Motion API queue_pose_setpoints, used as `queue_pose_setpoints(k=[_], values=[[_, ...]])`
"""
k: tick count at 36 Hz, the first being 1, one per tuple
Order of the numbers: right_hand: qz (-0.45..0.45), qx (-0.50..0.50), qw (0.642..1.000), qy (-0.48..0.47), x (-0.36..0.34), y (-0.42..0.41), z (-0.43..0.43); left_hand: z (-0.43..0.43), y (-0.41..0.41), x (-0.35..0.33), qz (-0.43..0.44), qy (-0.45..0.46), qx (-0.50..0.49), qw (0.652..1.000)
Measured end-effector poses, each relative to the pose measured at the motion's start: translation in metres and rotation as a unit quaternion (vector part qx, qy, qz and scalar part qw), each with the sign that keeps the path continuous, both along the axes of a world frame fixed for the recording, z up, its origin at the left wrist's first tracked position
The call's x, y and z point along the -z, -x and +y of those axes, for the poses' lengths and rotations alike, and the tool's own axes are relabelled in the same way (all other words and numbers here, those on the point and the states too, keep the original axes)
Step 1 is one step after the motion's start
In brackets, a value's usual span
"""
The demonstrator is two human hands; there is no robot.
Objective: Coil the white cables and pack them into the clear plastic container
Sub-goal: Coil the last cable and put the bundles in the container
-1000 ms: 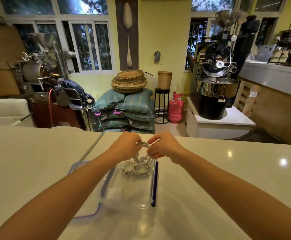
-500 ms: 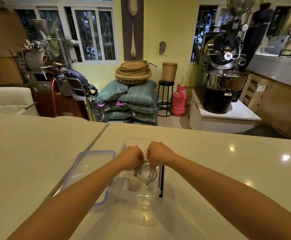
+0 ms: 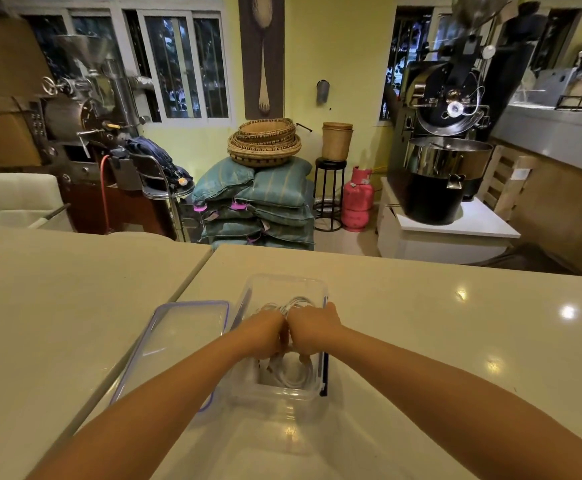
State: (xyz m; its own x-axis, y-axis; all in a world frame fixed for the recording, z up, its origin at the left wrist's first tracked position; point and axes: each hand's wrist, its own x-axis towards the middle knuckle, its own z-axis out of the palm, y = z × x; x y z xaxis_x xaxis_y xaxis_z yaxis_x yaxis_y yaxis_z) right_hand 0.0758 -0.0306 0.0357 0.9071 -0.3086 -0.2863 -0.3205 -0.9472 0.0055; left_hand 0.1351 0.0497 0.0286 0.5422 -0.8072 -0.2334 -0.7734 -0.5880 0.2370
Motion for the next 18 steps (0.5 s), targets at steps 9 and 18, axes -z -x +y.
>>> queue_pose_setpoints(k=[9, 18], values=[[-0.026, -0.004, 1.0, 0.013, 0.0026, 0.0043, 0.0019, 0.0031, 0.0013, 0.0053, 0.02, -0.015, -0.01, 1.0], [-0.036, -0.012, 0.999, 0.003, 0.0023, 0.0072, 0.0019, 0.0041, 0.0036, 0.002, 0.036, -0.015, -0.01, 0.999]])
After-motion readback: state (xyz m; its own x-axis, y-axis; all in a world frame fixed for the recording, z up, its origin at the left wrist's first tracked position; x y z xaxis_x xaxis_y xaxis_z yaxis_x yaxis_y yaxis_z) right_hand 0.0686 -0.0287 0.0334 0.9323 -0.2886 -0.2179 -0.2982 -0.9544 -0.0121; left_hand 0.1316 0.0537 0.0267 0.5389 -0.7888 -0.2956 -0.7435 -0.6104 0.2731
